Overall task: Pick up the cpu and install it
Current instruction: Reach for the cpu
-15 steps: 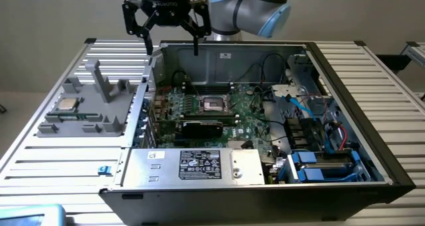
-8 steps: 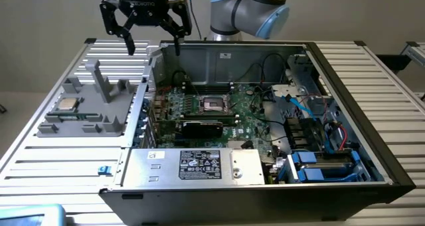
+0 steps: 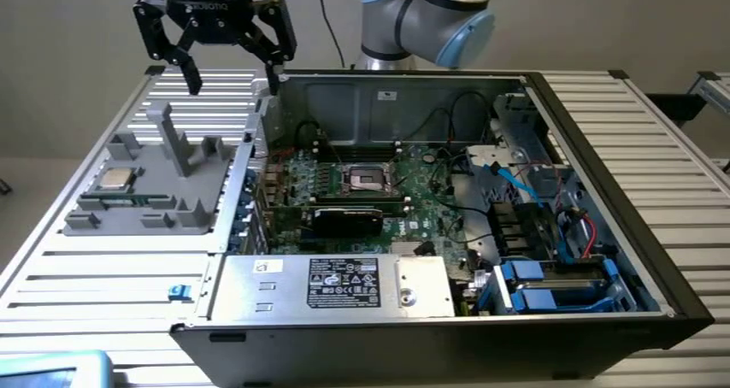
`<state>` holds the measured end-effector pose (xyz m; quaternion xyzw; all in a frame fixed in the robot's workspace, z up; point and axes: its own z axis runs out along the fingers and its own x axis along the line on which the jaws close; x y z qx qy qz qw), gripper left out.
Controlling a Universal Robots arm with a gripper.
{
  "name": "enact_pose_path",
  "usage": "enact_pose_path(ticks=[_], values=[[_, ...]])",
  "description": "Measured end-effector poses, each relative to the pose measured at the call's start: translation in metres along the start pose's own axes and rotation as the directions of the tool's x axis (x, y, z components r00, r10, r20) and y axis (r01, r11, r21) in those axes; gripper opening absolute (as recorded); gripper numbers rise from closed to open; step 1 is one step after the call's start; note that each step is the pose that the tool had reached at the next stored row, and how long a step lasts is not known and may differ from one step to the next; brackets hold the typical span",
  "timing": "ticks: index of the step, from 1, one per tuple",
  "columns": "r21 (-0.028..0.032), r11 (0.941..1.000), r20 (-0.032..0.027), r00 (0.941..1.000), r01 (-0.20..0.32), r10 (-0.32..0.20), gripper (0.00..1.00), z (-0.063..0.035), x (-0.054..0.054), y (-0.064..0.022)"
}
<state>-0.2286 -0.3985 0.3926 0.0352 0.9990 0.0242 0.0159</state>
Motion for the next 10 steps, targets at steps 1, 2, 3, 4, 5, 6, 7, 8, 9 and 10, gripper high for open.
enact_pose_path(ticks=[1, 2, 3, 4, 5, 6, 7, 8, 9, 10], values=[[0.0000, 1.0000, 0.0000, 1.0000, 0.000, 0.000, 0.99, -0.0001, 0.004, -0.0003], [-0.0001, 1.0000, 0.0001, 1.0000, 0.000, 0.000, 0.99, -0.0001, 0.006, -0.0004], [0.0000, 1.0000, 0.0001, 1.0000, 0.000, 0.000, 0.99, -0.0002, 0.008, -0.0005], [0.0000, 1.0000, 0.0001, 1.0000, 0.000, 0.000, 0.99, -0.0003, 0.009, -0.0006], [0.0000, 1.0000, 0.0001, 1.0000, 0.000, 0.000, 0.99, -0.0003, 0.010, -0.0006], [0.0000, 1.0000, 0.0000, 1.0000, 0.000, 0.000, 0.99, -0.0003, 0.010, -0.0007], [0.0000, 1.0000, 0.0001, 1.0000, 0.000, 0.000, 0.99, -0.0003, 0.011, -0.0007], [0.0000, 1.0000, 0.0000, 1.0000, 0.000, 0.000, 0.96, -0.0003, 0.012, -0.0008], [0.0000, 1.0000, 0.0000, 1.0000, 0.000, 0.000, 0.96, -0.0004, 0.013, -0.0009], [0.0000, 1.0000, 0.0001, 1.0000, 0.000, 0.000, 0.90, -0.0004, 0.015, -0.0010]])
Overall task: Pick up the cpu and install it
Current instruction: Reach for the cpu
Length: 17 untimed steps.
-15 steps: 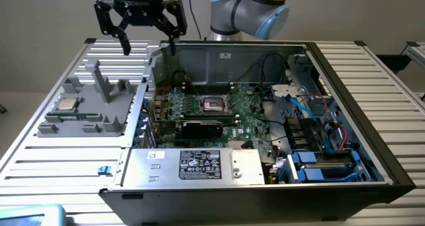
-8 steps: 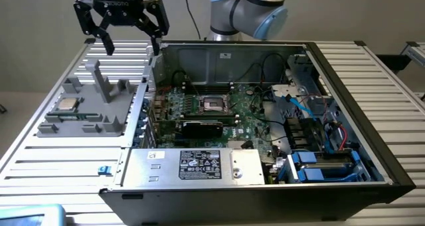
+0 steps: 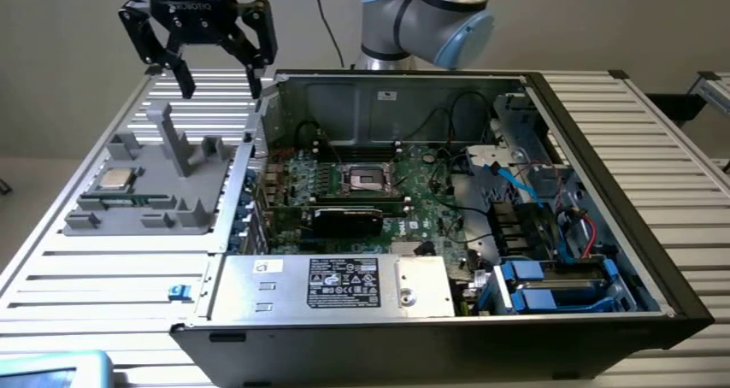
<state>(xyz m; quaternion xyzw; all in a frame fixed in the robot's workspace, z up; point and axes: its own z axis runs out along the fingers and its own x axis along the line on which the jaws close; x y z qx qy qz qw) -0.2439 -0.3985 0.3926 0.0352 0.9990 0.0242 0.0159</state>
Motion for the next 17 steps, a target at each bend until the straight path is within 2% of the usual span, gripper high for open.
enact_pose_path(ticks=[1, 2, 4, 5, 9, 12, 14, 15, 17], values=[[0.0000, 1.0000, 0.0000, 1.0000, 0.000, 0.000, 0.84, -0.0001, 0.002, -0.0001], [0.0000, 1.0000, 0.0000, 1.0000, 0.000, 0.000, 0.84, -0.0002, 0.005, -0.0004], [-0.0001, 1.0000, 0.0000, 1.0000, 0.000, 0.000, 0.72, -0.0005, 0.014, -0.0010], [-0.0001, 1.0000, 0.0000, 1.0000, 0.000, 0.000, 0.72, -0.0006, 0.019, -0.0013], [0.0000, 1.0000, 0.0000, 1.0000, 0.000, 0.000, 0.49, -0.0012, 0.037, -0.0024], [0.0000, 1.0000, 0.0000, 1.0000, 0.000, 0.000, 0.43, -0.0017, 0.050, -0.0031], [0.0000, 1.0000, 0.0000, 1.0000, 0.000, 0.000, 0.31, -0.0019, 0.059, -0.0036], [0.0000, 1.0000, 0.0000, 1.0000, 0.000, 0.000, 0.31, -0.0021, 0.064, -0.0038], [0.0001, 1.0000, -0.0001, 1.0000, 0.000, 0.000, 0.19, -0.0024, 0.073, -0.0043]])
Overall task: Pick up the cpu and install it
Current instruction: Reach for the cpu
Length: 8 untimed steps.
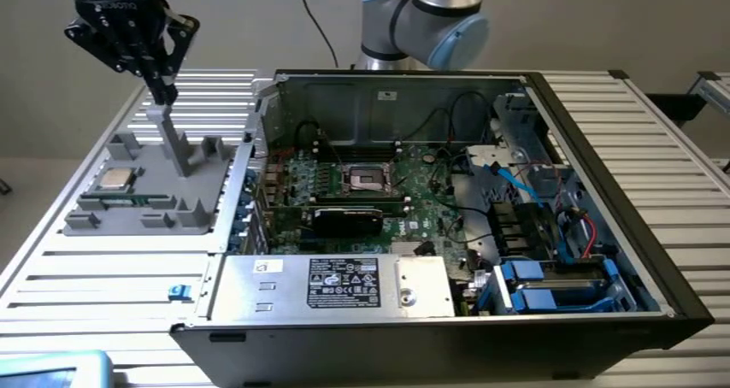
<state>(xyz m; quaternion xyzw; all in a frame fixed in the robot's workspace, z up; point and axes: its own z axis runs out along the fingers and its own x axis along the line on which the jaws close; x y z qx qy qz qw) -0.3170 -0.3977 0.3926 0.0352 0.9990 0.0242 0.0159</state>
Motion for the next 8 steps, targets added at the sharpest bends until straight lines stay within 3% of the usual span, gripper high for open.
enact_pose_path(ticks=[2, 8], values=[[-0.0001, 1.0000, 0.0001, 1.0000, 0.000, 0.000, 0.11, -0.0003, 0.009, -0.0005], [0.0000, 1.0000, 0.0000, 1.0000, 0.000, 0.000, 0.11, -0.0011, 0.036, -0.0010]])
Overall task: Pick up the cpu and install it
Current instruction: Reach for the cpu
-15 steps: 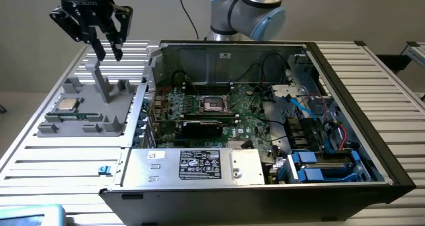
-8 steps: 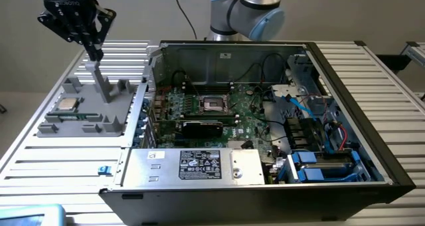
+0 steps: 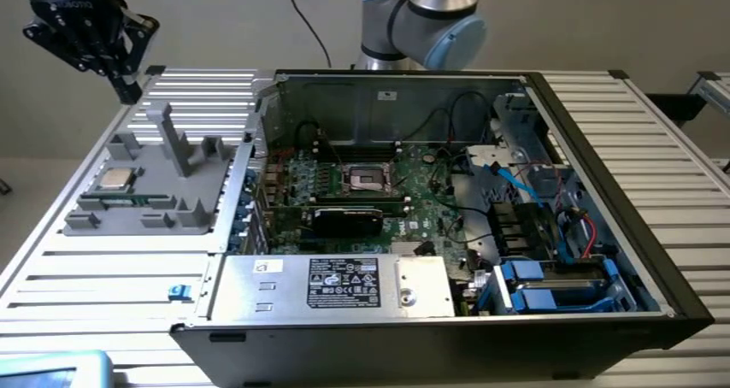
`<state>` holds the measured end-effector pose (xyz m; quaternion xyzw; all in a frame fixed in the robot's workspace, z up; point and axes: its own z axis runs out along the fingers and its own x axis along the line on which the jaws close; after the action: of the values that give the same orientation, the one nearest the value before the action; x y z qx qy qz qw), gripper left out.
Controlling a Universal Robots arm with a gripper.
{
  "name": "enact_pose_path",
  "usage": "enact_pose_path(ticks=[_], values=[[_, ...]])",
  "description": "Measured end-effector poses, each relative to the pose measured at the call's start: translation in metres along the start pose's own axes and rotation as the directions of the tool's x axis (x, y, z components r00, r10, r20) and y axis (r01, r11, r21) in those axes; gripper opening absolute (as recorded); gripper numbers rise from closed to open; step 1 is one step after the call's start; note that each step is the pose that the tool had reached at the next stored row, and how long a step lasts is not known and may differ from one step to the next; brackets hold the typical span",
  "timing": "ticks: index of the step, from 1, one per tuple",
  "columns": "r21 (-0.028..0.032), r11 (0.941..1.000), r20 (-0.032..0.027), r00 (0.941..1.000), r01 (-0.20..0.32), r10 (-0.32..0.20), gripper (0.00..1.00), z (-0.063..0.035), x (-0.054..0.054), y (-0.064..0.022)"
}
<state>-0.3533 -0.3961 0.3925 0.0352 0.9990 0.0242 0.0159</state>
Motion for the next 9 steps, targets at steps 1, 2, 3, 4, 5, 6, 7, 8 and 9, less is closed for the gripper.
enact_pose_path(ticks=[1, 2, 3, 4, 5, 6, 7, 8, 9], values=[[-0.0001, 1.0000, 0.0000, 1.0000, 0.000, 0.000, 0.11, -0.0001, 0.005, 0.0003], [-0.0001, 1.0000, 0.0001, 1.0000, 0.000, 0.000, 0.11, -0.0001, 0.009, 0.0008], [-0.0001, 1.0000, 0.0000, 1.0000, 0.000, 0.000, 0.11, -0.0001, 0.014, 0.0017], [-0.0001, 1.0000, 0.0001, 1.0000, 0.000, 0.000, 0.11, -0.0001, 0.019, 0.0026], [-0.0001, 1.0000, 0.0001, 1.0000, 0.000, 0.000, 0.11, -0.0001, 0.023, 0.0037], [-0.0001, 1.0000, 0.0001, 1.0000, 0.000, 0.000, 0.11, 0.0000, 0.028, 0.0049], [-0.0001, 1.0000, 0.0000, 1.0000, 0.000, 0.000, 0.11, 0.0000, 0.032, 0.0062], [-0.0001, 1.0000, 0.0001, 1.0000, 0.000, 0.000, 0.11, 0.0002, 0.037, 0.0076], [-0.0001, 1.0000, 0.0000, 1.0000, 0.000, 0.000, 0.11, 0.0003, 0.042, 0.0092]])
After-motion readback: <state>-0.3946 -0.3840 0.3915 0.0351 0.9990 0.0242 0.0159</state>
